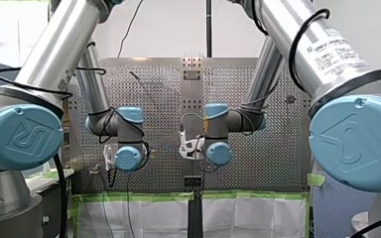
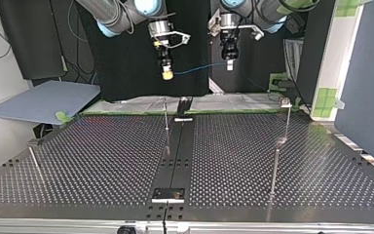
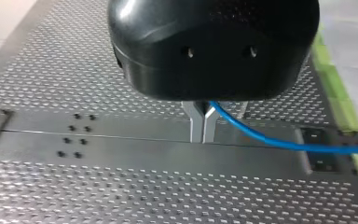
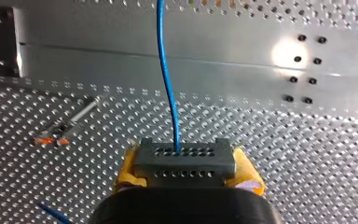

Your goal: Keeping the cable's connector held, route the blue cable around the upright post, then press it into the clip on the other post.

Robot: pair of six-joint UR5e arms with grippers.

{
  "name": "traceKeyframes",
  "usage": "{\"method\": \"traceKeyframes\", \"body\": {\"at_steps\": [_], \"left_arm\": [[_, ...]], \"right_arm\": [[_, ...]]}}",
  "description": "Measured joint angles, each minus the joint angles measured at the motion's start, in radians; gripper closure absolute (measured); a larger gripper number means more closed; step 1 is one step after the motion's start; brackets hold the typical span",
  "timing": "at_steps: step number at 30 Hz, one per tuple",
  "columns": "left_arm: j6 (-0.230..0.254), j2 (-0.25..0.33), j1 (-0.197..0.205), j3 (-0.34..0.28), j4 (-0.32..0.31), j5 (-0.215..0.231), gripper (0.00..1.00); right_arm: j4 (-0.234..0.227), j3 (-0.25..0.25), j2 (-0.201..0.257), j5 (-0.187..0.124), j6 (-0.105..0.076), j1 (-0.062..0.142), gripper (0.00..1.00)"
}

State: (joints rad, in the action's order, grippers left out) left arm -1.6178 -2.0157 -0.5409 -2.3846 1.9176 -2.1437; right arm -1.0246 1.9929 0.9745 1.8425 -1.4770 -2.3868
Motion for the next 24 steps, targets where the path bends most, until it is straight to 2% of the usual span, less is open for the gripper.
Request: {"method": "traceKeyframes", "body": {"at_steps": [8,24], "left_arm": [[0.001,-0.018,0.001,0.001,0.018,0.001,1.00],[0.001,-0.019,0.001,0.001,0.018,0.002,1.00]], "right_arm": [[0.004,-0.008,-0.040,0.001,-0.001,-0.004,1.00],[0.004,-0.008,-0.042,0.001,-0.001,-0.004,1.00]]}}
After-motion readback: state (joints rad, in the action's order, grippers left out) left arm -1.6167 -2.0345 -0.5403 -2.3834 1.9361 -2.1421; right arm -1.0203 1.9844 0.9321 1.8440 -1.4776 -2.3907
